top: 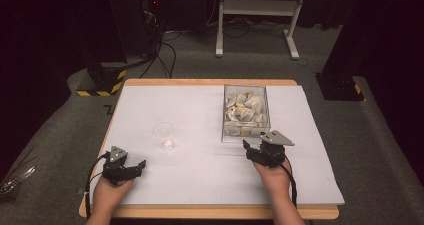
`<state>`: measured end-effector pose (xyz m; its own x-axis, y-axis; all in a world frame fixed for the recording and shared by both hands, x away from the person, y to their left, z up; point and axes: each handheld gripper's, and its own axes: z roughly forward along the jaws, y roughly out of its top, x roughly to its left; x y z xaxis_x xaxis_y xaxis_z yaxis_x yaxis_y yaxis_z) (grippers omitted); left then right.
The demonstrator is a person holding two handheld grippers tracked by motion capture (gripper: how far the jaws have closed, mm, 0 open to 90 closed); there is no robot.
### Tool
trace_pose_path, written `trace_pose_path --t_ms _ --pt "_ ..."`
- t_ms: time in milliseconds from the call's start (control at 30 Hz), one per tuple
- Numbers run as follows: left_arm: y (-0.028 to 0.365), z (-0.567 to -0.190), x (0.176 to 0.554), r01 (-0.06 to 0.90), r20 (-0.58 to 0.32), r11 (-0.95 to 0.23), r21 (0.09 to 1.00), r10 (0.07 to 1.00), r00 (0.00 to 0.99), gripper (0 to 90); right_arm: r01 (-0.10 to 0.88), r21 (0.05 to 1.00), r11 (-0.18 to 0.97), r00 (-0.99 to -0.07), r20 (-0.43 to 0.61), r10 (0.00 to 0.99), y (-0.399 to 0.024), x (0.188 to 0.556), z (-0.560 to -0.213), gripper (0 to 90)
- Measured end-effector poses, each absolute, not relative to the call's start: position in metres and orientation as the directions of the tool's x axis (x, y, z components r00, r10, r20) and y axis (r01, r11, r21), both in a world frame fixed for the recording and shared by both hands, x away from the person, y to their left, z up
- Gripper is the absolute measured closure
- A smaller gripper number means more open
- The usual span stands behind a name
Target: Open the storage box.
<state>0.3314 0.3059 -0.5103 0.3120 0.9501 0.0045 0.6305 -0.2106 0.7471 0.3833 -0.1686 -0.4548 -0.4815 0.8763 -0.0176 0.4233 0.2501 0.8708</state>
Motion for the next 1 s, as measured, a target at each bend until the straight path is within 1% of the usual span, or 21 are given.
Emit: trace_pose_path --t_ms 467,867,1000 --pt "0.305 -0.51 0.331 0.63 0.008 -0.21 0.748 0.951 0.308 20.4 0.414 0.881 0.228 -0.494 0.007 0.869 -0.165 0.386 -0.452 30.8" --pt "0.305 -0.51 0.331 0.63 0.008 -0.21 0.748 0.952 0.307 20.5 0.401 0.896 0.191 -0.478 0.026 0.878 -0.163 0.397 -0.454 36.2" --pt "0.305 -0.51 0.331 0.63 0.008 -0.209 0.748 0.952 0.306 20.6 0.405 0.895 0.188 -0.469 0.027 0.883 -0.159 0.402 -0.456 36.6"
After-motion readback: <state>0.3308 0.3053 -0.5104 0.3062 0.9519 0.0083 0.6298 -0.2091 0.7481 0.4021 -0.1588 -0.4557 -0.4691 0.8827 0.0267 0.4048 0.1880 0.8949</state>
